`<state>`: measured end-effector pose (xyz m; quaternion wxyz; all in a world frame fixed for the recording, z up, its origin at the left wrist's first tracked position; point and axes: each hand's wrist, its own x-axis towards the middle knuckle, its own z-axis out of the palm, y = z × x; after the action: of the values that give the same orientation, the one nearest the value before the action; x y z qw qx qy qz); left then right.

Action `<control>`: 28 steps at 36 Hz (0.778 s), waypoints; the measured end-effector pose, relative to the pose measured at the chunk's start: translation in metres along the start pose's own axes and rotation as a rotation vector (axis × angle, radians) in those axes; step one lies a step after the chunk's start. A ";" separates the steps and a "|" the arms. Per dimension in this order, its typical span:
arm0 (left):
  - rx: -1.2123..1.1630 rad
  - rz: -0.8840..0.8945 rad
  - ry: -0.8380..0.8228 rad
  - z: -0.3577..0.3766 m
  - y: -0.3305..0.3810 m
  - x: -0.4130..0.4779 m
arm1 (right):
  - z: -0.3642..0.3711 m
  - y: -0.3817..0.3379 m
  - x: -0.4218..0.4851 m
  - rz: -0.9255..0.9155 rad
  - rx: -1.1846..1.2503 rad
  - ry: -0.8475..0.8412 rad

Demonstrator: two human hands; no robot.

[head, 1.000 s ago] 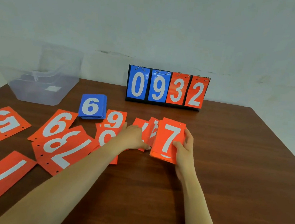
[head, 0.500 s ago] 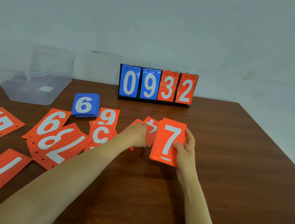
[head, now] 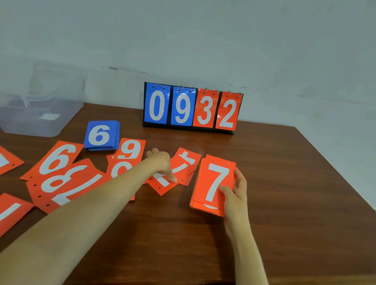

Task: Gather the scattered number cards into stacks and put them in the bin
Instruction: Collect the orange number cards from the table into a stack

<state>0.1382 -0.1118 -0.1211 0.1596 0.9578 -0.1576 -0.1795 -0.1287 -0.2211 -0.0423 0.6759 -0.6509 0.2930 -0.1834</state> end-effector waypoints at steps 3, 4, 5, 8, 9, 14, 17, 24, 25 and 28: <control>-0.062 -0.026 0.008 -0.022 0.014 -0.043 | 0.000 0.003 0.001 0.002 -0.002 -0.001; -0.085 -0.001 0.018 -0.034 0.022 -0.067 | 0.000 0.004 0.001 -0.001 -0.002 -0.002; -0.115 0.030 0.022 -0.042 0.028 -0.083 | -0.001 0.005 0.000 -0.002 0.001 -0.004; -0.211 0.082 0.039 -0.058 0.038 -0.112 | -0.004 0.007 0.000 0.004 0.015 -0.005; -0.273 0.115 0.077 -0.062 0.040 -0.117 | -0.006 0.008 0.000 0.009 0.017 0.000; -0.556 0.319 0.266 -0.082 0.043 -0.145 | -0.013 0.008 -0.003 0.015 0.038 0.027; -0.700 0.437 0.347 -0.091 0.044 -0.168 | -0.016 0.007 -0.007 0.011 0.034 0.037; -0.842 0.525 0.247 -0.084 0.035 -0.209 | -0.014 0.005 -0.020 0.010 0.029 0.024; -0.891 0.526 0.217 -0.081 0.034 -0.215 | -0.013 0.005 -0.022 0.006 0.030 0.018; -0.864 0.514 0.190 -0.072 0.031 -0.227 | -0.009 0.004 -0.029 -0.013 0.026 -0.001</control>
<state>-0.0425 -0.0401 0.0204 0.5935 0.7468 -0.2844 -0.0953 -0.1571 -0.2094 -0.0411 0.6831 -0.6443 0.2858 -0.1912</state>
